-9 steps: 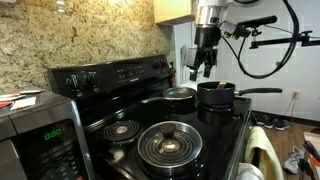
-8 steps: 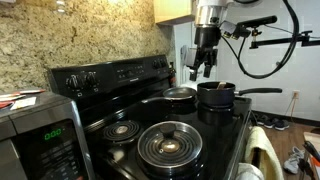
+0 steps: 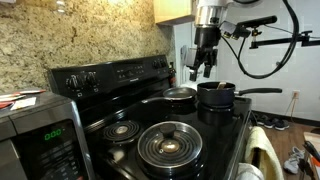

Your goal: Take the spatula out of the pot, put it on the counter then pick the lid on the stove and put it on the pot

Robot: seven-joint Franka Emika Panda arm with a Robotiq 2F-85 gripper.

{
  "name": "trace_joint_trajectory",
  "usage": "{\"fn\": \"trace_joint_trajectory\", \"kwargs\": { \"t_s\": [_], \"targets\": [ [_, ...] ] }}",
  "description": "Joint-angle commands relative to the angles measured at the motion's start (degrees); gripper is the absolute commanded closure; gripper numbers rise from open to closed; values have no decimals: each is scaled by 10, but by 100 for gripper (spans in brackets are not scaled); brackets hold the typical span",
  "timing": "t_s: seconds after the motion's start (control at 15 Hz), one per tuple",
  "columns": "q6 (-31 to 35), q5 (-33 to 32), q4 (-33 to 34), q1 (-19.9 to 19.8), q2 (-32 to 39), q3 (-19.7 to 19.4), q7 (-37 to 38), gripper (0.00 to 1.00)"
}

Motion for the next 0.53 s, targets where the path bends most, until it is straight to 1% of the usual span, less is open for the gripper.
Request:
{"fn": "trace_joint_trajectory", "kwargs": {
  "t_s": [0.0, 0.27, 0.33, 0.47],
  "targets": [
    [-1, -1, 1, 3, 0, -3, 1, 0],
    [-1, -1, 1, 3, 0, -3, 1, 0],
    [8, -6, 2, -1, 7, -2, 12, 0],
    [12, -75, 13, -37, 27, 14, 99, 0]
  ]
}}
